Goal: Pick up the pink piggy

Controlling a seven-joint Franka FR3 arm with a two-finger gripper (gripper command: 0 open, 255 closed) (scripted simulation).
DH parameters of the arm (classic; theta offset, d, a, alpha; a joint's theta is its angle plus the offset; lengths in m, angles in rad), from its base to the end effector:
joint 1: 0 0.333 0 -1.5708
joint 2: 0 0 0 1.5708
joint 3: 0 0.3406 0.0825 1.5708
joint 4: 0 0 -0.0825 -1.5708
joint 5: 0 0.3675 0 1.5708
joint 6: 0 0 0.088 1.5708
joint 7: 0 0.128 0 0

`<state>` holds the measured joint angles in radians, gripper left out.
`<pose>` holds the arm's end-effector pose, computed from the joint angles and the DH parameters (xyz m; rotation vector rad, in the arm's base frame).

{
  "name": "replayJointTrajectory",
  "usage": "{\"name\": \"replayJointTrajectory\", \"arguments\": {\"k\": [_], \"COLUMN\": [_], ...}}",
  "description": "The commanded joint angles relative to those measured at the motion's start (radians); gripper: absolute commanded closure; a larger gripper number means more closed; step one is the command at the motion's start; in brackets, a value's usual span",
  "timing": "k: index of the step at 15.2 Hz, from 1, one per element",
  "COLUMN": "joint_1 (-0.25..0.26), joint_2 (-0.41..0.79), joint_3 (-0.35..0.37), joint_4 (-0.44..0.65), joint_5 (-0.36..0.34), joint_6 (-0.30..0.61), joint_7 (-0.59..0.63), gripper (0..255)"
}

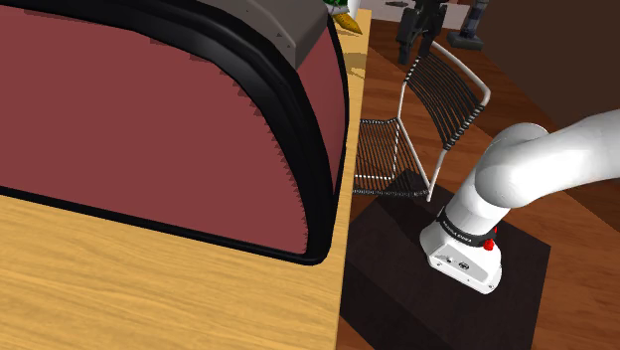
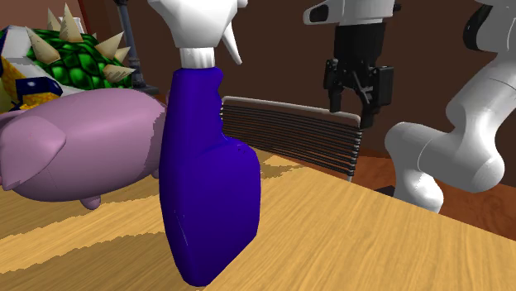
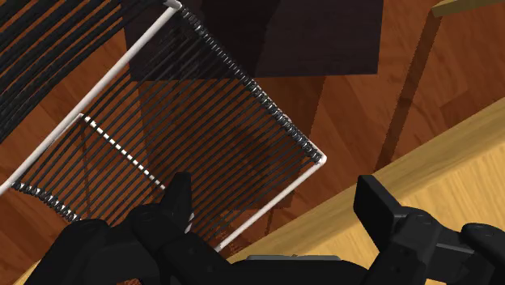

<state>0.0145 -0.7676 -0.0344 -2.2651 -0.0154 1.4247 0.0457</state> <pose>0.2618 -0.0115 0.6103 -3.1310 0.0889 0.1148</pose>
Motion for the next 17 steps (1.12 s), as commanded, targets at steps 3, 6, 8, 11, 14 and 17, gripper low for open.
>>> {"name": "replayJointTrajectory", "arguments": {"k": [3, 6, 8, 11, 14, 17], "joint_1": [0.007, 0.02, 0.029, 0.042, 0.055, 0.064], "joint_2": [0.06, 0.153, 0.216, 0.314, 0.415, 0.521], "joint_3": [-0.028, -0.067, -0.091, -0.125, -0.156, -0.184], "joint_4": [0.043, 0.116, 0.171, 0.264, 0.368, 0.486], "joint_5": [-0.019, -0.039, -0.046, -0.048, -0.039, -0.02], "joint_6": [0.033, 0.077, 0.102, 0.132, 0.152, 0.161], "joint_7": [-0.056, -0.139, -0.194, -0.276, -0.359, -0.442], "gripper": [0, 0, 0, 0, 0, 0]}}
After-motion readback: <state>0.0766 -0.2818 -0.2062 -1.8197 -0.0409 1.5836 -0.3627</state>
